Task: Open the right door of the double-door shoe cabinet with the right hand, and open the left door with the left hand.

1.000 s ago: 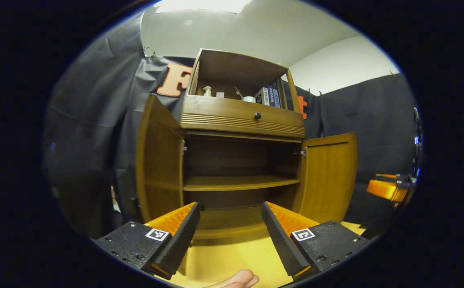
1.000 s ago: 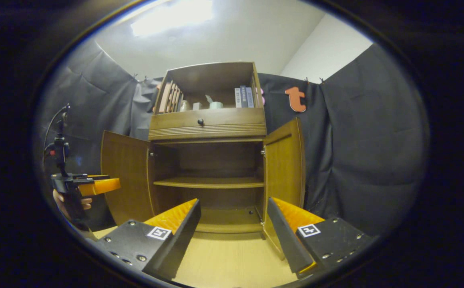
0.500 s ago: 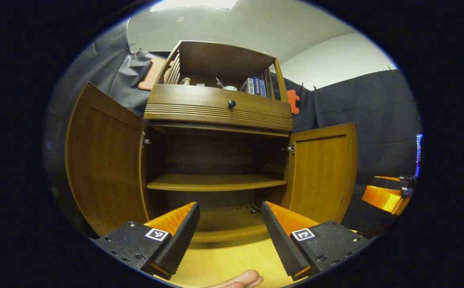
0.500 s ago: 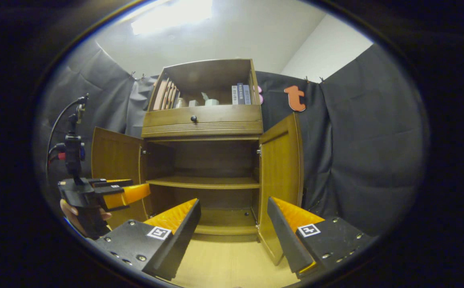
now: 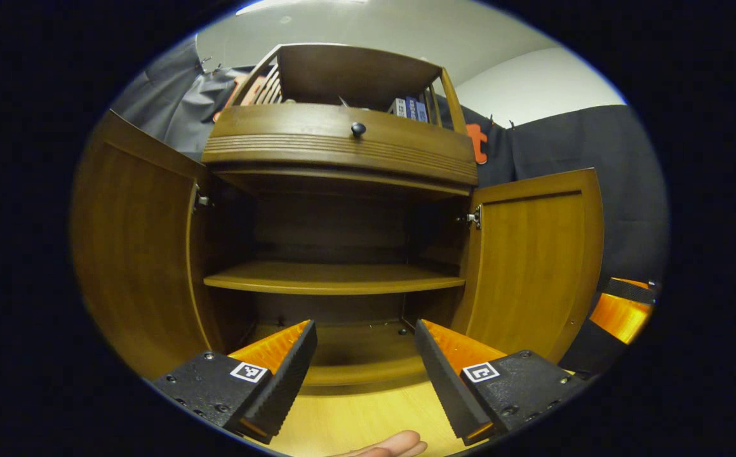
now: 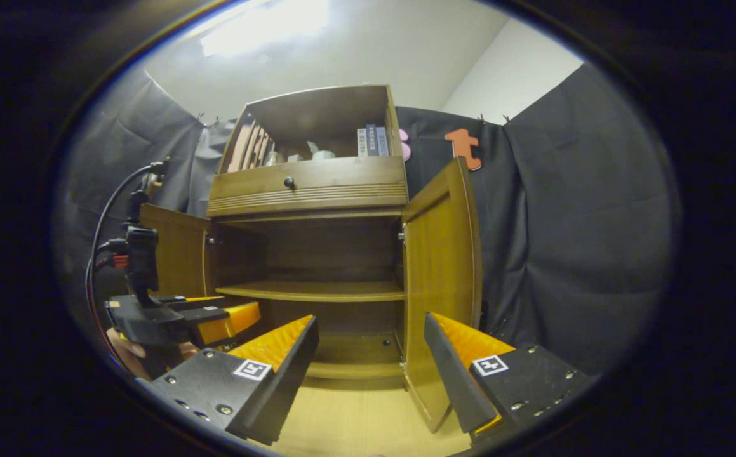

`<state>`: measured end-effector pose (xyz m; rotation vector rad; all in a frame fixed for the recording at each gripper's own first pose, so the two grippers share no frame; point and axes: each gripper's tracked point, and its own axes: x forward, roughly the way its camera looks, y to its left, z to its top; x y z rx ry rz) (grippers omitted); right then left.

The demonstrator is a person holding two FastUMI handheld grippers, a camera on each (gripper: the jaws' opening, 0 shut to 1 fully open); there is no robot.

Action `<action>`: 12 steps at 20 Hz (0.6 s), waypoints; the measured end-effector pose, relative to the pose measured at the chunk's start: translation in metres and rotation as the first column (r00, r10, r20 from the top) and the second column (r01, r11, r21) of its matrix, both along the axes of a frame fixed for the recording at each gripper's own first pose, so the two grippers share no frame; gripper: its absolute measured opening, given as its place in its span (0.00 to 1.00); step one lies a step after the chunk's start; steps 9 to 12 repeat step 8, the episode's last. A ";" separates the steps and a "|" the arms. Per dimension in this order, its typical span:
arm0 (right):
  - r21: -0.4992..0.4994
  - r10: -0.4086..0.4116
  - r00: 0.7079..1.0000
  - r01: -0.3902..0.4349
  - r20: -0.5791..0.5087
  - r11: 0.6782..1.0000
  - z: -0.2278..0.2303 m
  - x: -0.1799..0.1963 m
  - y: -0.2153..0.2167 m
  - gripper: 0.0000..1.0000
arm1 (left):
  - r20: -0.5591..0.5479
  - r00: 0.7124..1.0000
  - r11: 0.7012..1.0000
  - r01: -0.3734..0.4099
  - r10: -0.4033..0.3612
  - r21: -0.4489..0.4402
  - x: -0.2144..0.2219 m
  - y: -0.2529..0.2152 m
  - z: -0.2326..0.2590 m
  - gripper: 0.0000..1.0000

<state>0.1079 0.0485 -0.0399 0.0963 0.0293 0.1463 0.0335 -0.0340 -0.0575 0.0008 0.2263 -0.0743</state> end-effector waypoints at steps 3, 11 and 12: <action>0.006 0.008 1.000 -0.008 0.003 1.000 -0.005 0.017 0.003 0.99 | -0.019 1.000 1.000 -0.017 0.018 0.022 0.012 -0.001 -0.017 0.96; -0.059 -0.012 1.000 0.012 -0.008 0.998 -0.018 0.044 0.003 1.00 | 0.026 1.000 0.999 0.009 -0.010 0.044 0.030 -0.020 -0.026 0.96; -0.059 -0.012 1.000 0.012 -0.008 0.998 -0.018 0.044 0.003 1.00 | 0.026 1.000 0.999 0.009 -0.010 0.044 0.030 -0.020 -0.026 0.96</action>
